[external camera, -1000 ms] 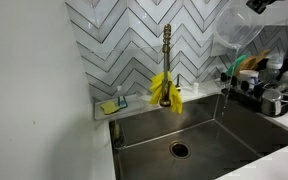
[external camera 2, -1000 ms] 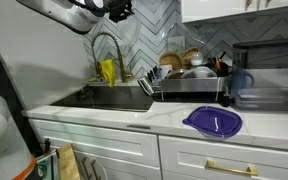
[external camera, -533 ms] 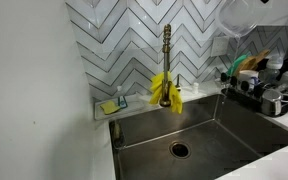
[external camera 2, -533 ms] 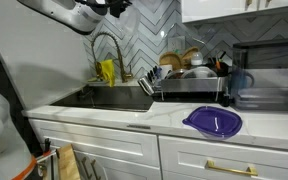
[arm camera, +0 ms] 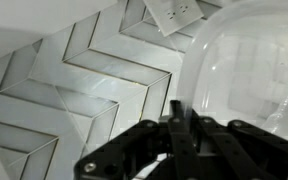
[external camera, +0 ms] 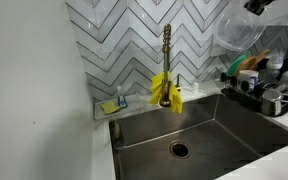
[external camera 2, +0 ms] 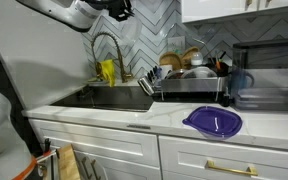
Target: Close the tap faucet then remove the tupperware from the drying rack
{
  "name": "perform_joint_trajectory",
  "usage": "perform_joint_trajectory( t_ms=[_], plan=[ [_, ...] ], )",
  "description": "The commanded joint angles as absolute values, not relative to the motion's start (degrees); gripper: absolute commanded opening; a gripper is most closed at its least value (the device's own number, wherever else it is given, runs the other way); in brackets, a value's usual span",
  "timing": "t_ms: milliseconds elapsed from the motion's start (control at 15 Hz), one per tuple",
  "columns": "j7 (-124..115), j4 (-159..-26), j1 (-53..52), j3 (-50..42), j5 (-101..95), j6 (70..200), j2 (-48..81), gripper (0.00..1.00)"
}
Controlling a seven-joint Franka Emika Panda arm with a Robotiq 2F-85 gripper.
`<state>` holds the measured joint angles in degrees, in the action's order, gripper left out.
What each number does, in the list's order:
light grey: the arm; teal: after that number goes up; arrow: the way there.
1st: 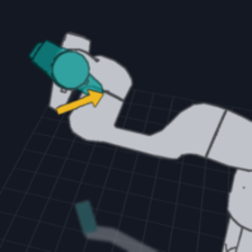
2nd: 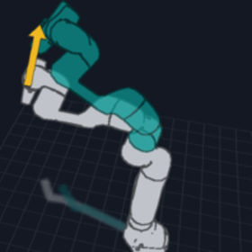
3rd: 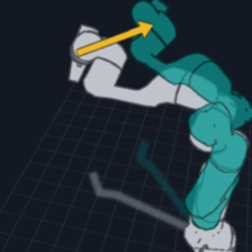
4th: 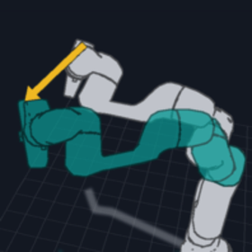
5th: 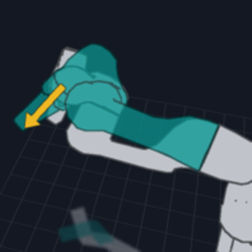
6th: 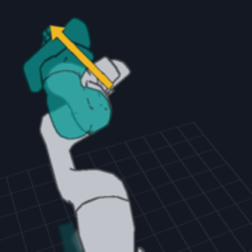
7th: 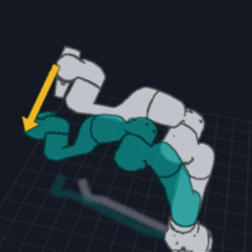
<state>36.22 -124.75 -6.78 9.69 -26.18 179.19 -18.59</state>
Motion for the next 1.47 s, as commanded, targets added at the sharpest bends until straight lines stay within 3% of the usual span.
perform_joint_trajectory(
  t_ms=[0, 267, 333, 867, 1400],
  plan=[
    [37.75, -122.8, -9.85, 9.91, -23.75, 165.59, -18.16, 0.01],
    [36.9, -119.4, -9.64, 11.08, -25.43, 150.56, -17.85, 0.01],
    [36.78, -121.37, -11.19, 10.0, -23.49, 155.05, -18.06, 0.06],
    [36.75, -118.91, -11.81, 7.99, -17.54, 146.46, -17.0, 0.01],
    [36.81, -110.89, -7.8, 1.4, -9.42, 118.09, -17.43, 0.01]
  ],
)
